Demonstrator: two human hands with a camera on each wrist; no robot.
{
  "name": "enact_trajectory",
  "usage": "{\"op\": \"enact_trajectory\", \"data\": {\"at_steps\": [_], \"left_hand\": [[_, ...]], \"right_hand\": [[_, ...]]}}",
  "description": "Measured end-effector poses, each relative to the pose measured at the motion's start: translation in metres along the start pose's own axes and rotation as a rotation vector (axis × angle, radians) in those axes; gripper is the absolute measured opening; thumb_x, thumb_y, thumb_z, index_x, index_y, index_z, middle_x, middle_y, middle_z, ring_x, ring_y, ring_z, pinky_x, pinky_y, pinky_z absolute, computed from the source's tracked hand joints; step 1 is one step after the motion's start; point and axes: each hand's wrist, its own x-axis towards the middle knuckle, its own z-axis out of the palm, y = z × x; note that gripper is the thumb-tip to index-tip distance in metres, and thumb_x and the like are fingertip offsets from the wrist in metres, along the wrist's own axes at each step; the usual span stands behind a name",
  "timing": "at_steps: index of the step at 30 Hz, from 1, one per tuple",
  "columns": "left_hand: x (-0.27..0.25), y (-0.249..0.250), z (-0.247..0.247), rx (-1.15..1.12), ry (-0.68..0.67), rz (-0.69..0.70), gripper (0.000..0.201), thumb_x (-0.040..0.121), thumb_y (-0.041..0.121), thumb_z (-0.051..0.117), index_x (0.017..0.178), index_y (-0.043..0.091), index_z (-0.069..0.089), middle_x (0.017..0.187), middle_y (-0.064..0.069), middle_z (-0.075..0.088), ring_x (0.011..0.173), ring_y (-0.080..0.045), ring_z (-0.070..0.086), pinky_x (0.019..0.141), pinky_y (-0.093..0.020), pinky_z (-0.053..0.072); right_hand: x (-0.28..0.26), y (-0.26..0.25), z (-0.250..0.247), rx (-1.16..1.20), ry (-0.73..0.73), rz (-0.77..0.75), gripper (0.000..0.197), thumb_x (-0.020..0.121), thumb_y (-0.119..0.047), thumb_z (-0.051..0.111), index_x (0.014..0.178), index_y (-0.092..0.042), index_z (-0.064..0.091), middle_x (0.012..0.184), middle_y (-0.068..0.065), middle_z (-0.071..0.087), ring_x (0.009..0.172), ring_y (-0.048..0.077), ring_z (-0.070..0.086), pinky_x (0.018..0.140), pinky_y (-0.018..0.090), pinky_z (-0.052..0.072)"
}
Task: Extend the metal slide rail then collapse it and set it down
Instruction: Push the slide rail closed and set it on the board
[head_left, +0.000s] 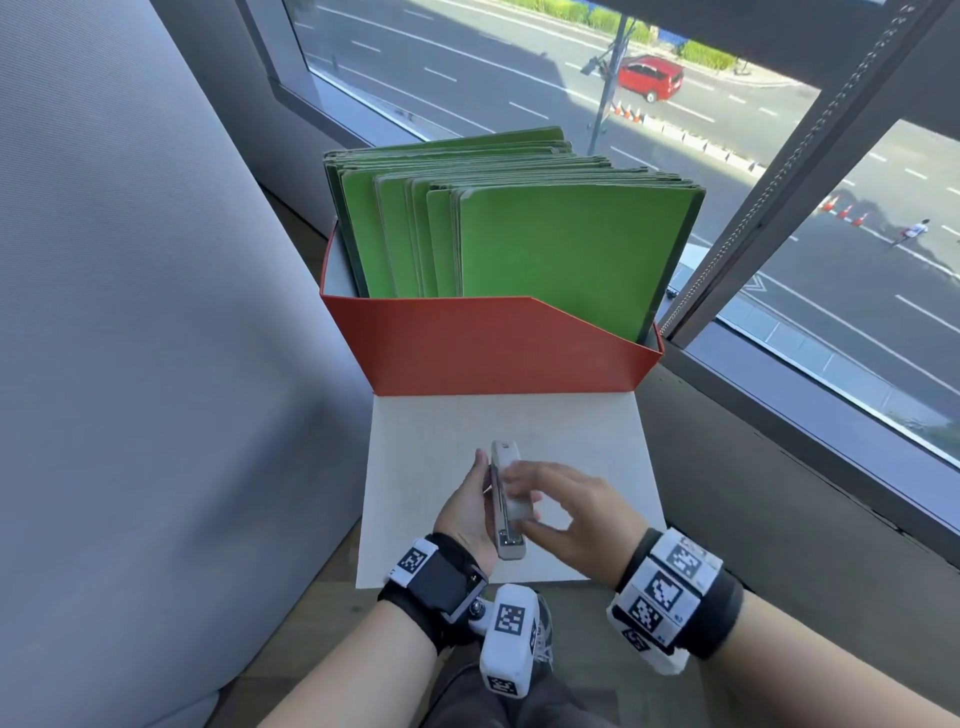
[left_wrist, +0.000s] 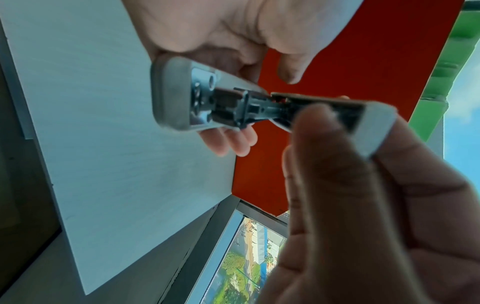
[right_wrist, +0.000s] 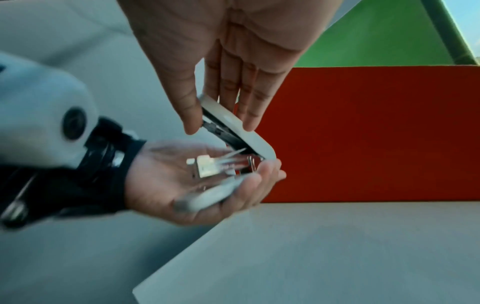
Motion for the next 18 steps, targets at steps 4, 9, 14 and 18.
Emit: {"op": "enact_trajectory", "data": {"at_steps": [4,9,14,18], "left_hand": [[0.004,-0.002,-0.003,0.04,-0.056,-0.006,0.05,0.073,0.061,0.068,0.096,0.017,0.071,0.083,-0.002,0.071,0.073,-0.021,0.071,0.097,-0.044,0.048],[0.002,-0.004,0.0,0.049,-0.126,-0.004,0.029,0.07,0.041,0.076,0.087,0.018,0.075,0.086,-0.003,0.073,0.074,-0.019,0.066,0.066,-0.031,0.053],[0.007,-0.004,-0.001,0.052,-0.095,0.126,0.03,0.083,0.023,0.068,0.11,0.011,0.064,0.095,-0.007,0.074,0.079,-0.021,0.071,0.076,-0.034,0.057],[0.005,-0.005,0.001,0.1,-0.133,0.146,0.019,0.085,0.019,0.066,0.103,0.014,0.065,0.113,-0.011,0.072,0.109,-0.028,0.067,0.09,-0.045,0.053]], "right_hand": [[-0.011,0.007,0.014,-0.046,0.013,-0.065,0.024,0.083,-0.02,0.059,0.105,-0.008,0.062,0.122,0.003,0.065,0.121,0.01,0.052,0.1,0.021,0.044],[-0.017,0.008,0.022,-0.04,0.034,-0.073,0.022,0.081,-0.024,0.066,0.098,-0.01,0.062,0.121,0.005,0.062,0.12,0.012,0.05,0.101,0.022,0.043],[-0.028,0.009,0.023,0.302,0.096,0.354,0.037,0.075,-0.043,0.071,0.102,-0.022,0.057,0.108,-0.005,0.058,0.098,0.008,0.061,0.088,0.023,0.053],[-0.027,0.023,0.035,0.85,0.001,0.736,0.055,0.077,-0.037,0.072,0.114,-0.003,0.049,0.098,0.017,0.068,0.084,0.023,0.068,0.08,0.039,0.059]]}}
